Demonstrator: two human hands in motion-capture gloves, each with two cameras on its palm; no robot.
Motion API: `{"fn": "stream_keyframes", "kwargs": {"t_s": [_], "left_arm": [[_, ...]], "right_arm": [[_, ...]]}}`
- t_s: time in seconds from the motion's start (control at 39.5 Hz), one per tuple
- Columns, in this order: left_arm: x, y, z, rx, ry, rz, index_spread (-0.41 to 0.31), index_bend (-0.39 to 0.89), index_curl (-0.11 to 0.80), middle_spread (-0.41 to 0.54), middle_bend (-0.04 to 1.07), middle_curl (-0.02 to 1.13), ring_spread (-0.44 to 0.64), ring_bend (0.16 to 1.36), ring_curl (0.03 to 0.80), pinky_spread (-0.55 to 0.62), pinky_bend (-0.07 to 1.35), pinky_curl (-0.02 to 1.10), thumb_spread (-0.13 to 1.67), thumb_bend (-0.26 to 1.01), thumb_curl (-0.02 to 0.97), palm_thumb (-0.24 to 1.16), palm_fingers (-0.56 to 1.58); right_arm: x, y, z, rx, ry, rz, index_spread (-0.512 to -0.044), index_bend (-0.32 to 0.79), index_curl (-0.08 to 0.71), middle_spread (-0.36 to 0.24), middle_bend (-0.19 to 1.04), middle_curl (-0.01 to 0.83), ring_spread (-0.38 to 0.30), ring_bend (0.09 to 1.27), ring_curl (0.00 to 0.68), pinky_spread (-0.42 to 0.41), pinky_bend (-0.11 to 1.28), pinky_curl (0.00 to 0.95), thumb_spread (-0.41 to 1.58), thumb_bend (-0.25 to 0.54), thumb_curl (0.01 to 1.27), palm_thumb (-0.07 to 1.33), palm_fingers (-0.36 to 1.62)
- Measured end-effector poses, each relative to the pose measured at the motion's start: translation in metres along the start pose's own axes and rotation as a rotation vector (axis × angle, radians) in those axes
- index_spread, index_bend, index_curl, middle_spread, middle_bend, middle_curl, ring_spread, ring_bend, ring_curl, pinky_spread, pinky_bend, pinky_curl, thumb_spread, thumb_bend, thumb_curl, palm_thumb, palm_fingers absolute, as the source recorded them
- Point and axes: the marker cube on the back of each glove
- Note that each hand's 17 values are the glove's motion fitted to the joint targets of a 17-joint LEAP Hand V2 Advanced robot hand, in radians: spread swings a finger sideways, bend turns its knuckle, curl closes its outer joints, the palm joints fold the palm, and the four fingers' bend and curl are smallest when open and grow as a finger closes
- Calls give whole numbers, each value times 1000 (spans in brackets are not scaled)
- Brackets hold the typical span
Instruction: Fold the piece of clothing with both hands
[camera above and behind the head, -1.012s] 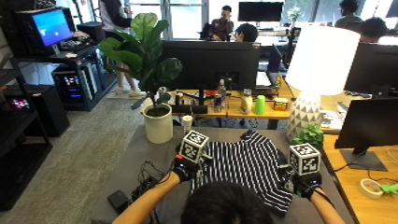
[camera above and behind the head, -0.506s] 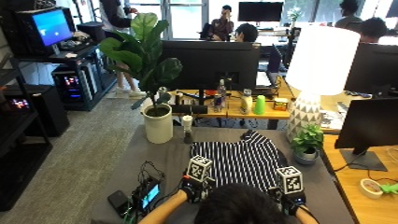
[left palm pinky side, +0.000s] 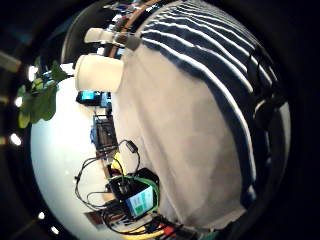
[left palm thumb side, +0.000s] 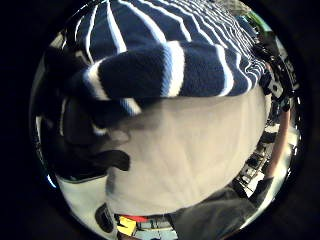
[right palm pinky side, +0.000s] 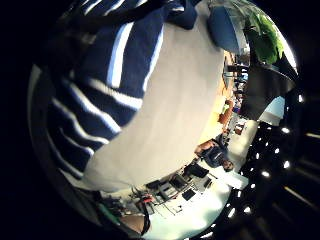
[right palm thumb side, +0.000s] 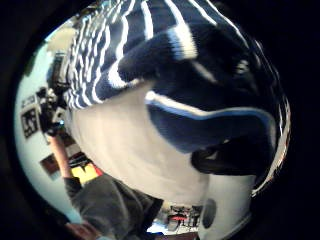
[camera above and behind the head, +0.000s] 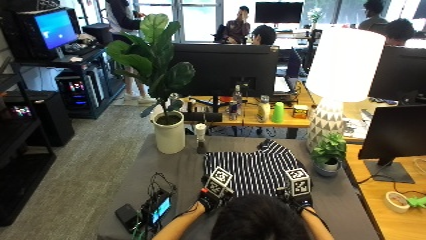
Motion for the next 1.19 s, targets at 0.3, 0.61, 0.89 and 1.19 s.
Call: {"fn": "stream_keyframes", "kwargs": {"t_s": [0.3, 0.61, 0.89, 1.19], "left_arm": [[-23, 13, 9, -141, 95, -14, -258, 176, 330, -289, 462, 426, -341, 668, 384, -358, 524, 388, 1402, 207, 322, 553, 1255], [-40, 106, -67, -271, 144, 210, -284, 205, 402, -321, 512, 503, -357, 740, 444, -371, 468, 404, 1604, 242, 342, 505, 1261], [-91, 23, -153, -142, -38, -121, -307, 237, 467, -335, 524, 559, -362, 778, 480, -389, 486, 428, 1620, 278, 367, 466, 1267], [-104, -71, -89, -404, -76, -350, -289, 169, 494, -325, 483, 589, -348, 729, 477, -361, 446, 434, 1607, 312, 385, 427, 1093]], "right_arm": [[-5, 21, -32, 67, -66, -14, -282, 166, 234, -114, 353, 381, -133, 658, 369, -132, 608, 342, 1074, 226, 420, 961, 1128], [-24, 117, -90, -35, 5, -202, -245, 139, 303, -147, 352, 432, -197, 652, 427, -236, 576, 399, 1035, 182, 468, 1022, 1187], [-1, 41, -193, -92, 131, -16, -243, 135, 318, -157, 351, 457, -215, 647, 443, -254, 548, 413, 1028, 138, 501, 1049, 1184], [-18, -51, -194, 222, 95, 243, -268, 87, 311, -162, 341, 470, -214, 629, 449, -204, 401, 390, 1091, 105, 493, 1064, 961]]}}
